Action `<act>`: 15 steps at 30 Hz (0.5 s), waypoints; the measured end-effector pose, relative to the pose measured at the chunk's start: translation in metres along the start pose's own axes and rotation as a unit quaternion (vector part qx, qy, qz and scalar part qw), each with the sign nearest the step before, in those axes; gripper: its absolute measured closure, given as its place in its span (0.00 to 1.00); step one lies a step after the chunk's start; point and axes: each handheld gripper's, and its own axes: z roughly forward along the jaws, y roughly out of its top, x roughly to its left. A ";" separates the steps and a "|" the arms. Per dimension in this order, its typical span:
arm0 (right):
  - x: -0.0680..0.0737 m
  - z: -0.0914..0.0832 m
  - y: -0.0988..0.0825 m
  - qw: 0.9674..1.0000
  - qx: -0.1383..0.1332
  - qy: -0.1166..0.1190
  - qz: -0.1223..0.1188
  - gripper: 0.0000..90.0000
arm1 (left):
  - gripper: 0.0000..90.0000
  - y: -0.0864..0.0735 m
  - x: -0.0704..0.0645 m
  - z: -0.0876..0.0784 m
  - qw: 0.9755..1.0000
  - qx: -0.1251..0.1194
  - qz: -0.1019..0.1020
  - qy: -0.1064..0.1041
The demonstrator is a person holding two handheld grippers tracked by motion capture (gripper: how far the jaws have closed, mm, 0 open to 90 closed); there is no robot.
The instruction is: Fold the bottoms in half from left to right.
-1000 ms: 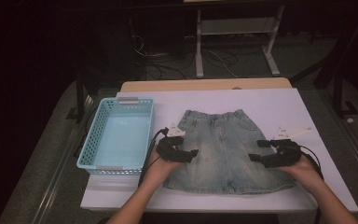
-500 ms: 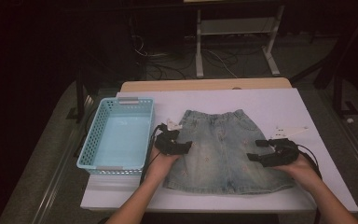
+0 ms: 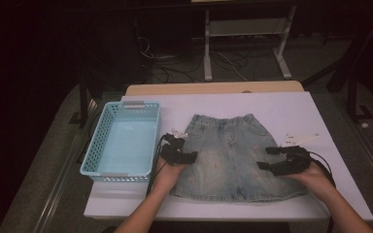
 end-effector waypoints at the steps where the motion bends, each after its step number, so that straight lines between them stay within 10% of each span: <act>1: 0.000 0.000 0.000 1.000 -0.001 0.000 0.001 0.31 | 0.34 0.000 0.000 0.000 1.000 0.000 0.000 0.000; 15: 0.000 -0.002 -0.001 1.000 -0.002 0.000 0.003 0.31 | 0.84 0.001 0.001 -0.002 0.998 -0.005 -0.016 -0.053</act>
